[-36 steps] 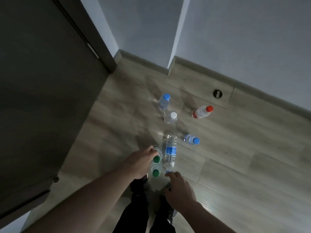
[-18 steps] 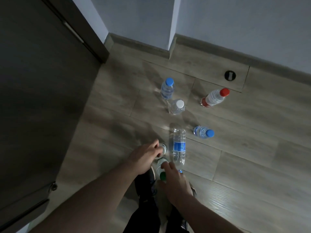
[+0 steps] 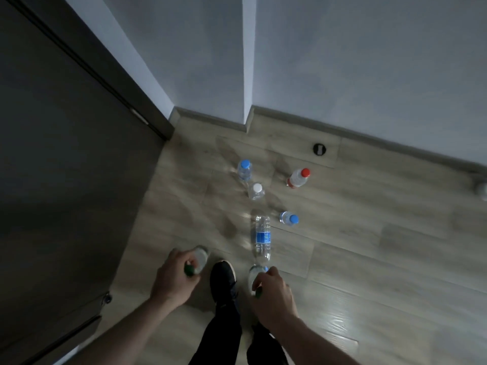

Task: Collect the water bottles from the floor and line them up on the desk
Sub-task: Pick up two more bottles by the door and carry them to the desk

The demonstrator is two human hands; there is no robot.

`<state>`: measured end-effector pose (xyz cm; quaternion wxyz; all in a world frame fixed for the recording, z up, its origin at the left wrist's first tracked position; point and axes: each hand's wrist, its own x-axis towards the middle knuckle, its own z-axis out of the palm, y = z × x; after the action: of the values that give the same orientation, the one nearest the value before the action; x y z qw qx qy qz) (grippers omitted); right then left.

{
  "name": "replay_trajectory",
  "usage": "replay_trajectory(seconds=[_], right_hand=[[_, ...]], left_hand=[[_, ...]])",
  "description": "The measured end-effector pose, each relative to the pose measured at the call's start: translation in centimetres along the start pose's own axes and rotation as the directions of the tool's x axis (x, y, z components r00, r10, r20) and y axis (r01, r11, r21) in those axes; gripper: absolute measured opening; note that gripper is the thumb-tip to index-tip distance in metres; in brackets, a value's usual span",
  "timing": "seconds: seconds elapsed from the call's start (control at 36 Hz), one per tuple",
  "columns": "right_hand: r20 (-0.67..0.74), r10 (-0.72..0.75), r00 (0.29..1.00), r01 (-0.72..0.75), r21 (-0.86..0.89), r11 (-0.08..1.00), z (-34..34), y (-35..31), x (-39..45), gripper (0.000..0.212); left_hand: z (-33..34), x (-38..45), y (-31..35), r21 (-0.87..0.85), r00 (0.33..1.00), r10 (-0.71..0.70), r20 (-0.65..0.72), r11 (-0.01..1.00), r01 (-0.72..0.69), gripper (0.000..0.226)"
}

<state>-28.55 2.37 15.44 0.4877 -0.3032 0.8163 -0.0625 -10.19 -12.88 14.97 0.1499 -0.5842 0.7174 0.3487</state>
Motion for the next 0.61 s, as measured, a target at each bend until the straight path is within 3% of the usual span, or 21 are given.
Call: replay_trajectory(seconds=[0.28, 0.47, 0.61], right_hand=[[-0.078, -0.016, 0.997, 0.017, 0.014, 1.000, -13.9, -4.0, -20.1, 0.014], [-0.209, 0.014, 0.978, -0.003, 0.053, 0.999, -19.2, -5.2, -32.1, 0.014], [-0.325, 0.092, 0.941, -0.030, 0.191, 0.981, -20.1, -3.3, -39.4, 0.019]], left_hand=[[-16.0, -20.3, 9.6, 0.003, 0.984, 0.180, -0.003, 0.984, -0.180, 0.029], [-21.4, -29.9, 15.5, 0.046, 0.936, 0.351, 0.007, 0.935, -0.351, 0.022], [-23.8, -33.3, 19.0, 0.068, 0.872, 0.486, 0.066, 0.869, -0.490, 0.020]])
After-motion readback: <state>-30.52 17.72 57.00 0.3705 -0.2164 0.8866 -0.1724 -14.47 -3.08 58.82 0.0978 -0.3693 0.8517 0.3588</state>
